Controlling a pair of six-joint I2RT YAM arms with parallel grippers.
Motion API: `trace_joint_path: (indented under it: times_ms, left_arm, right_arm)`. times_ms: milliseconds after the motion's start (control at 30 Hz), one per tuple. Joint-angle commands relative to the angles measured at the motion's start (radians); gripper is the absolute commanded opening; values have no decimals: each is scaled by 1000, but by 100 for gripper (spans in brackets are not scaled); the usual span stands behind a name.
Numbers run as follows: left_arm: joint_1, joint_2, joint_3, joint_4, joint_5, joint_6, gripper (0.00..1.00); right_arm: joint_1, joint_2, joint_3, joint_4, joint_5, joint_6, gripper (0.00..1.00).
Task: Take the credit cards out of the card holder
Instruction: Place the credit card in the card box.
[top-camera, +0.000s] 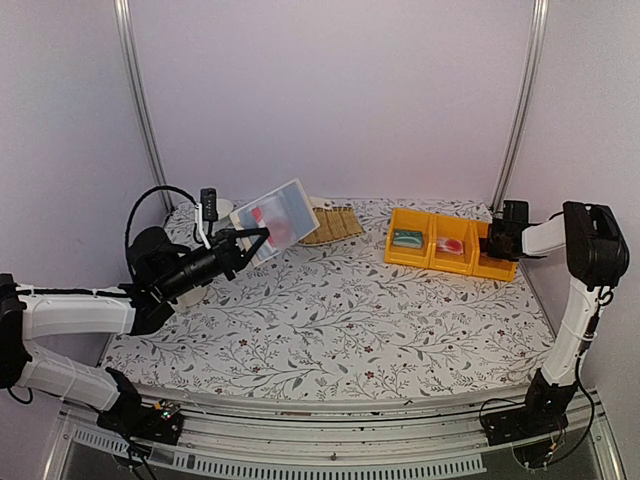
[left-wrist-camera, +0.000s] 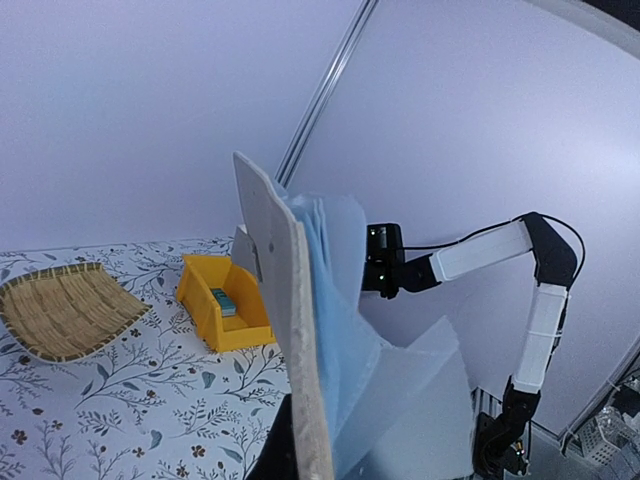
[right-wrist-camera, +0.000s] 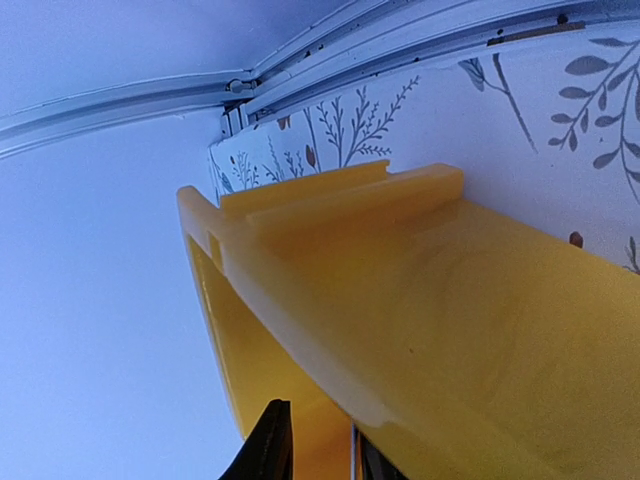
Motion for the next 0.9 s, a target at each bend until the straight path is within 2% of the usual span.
trace_joint_path:
  times_ms: [0,133,367,400,467,500,867]
  left_arm:
    - [8,-27,-6,8,7,-1,0]
    - [10,-23,-5,7,6,-1,0]
    - [10,-11,0,19,18,-10,0]
    - [10,-11,0,20,18,-10,0]
    - [10,-14,0,19,19,-12,0]
    - [10,-16,-1,19,20,-12,0]
    - [11,-33,-9,12,19,-10,0]
  right_arm:
    - [7,13,12,-35,-5,-10,28]
    - [6,-35,-8,-35,-11,-26,38]
    - [6,-91,-5,-79,-19,-70,66]
    - [5,-95,-4,-88,-20,-70,72]
    - [6,-100,8,-107,-22,-78,93]
    - [6,-102,14,-117,-25,-81,100]
    - [5,-128,53,-185,-28,-133,99]
